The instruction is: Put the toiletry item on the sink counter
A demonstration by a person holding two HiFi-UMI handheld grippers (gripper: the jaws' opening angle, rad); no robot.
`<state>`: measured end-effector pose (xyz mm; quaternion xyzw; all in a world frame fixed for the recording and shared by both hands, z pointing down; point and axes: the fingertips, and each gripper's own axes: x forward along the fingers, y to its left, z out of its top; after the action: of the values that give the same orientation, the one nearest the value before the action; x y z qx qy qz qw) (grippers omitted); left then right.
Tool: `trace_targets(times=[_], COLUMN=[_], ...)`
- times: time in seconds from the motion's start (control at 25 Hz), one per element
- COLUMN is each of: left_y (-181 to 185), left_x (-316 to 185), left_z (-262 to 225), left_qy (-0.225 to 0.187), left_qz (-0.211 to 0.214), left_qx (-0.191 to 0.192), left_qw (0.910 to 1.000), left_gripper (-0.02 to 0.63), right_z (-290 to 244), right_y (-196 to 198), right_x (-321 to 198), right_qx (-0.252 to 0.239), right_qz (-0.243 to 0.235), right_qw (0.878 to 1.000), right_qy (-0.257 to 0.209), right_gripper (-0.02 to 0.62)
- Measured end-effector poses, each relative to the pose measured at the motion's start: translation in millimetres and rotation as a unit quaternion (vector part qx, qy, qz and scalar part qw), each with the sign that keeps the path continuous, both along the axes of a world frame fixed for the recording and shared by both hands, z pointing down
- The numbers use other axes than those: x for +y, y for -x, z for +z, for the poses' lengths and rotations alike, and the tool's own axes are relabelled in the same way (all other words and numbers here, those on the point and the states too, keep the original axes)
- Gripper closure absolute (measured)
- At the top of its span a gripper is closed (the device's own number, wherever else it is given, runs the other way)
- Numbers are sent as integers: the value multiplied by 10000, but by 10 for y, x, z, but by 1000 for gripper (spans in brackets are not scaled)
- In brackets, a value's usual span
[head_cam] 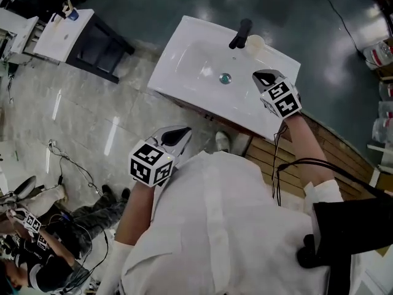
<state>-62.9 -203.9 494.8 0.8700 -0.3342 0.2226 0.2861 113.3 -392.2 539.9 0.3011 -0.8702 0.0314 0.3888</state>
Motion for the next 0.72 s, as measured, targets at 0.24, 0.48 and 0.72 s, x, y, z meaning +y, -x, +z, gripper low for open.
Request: trace_targets(times=[0.24, 0.48, 0.72], left_y=[164, 354, 420], left_x=[345, 753, 1007], left_z=[-9, -11, -36], left_qy=[-73, -75, -204], left_qz=[282, 547, 842], left_qx=[98, 54, 82], left_qw=[9995, 9985, 9962], left_gripper=[600, 600, 600], right_z=[-6, -48, -115], right_y=[437, 816, 1058], right_x=[896, 1758, 2339], right_qx=[-420, -808, -967], right_qz=[153, 261, 343], right_qw=[9984, 9948, 9934], right_qy=[339, 555, 520], right_gripper=[589, 589, 590])
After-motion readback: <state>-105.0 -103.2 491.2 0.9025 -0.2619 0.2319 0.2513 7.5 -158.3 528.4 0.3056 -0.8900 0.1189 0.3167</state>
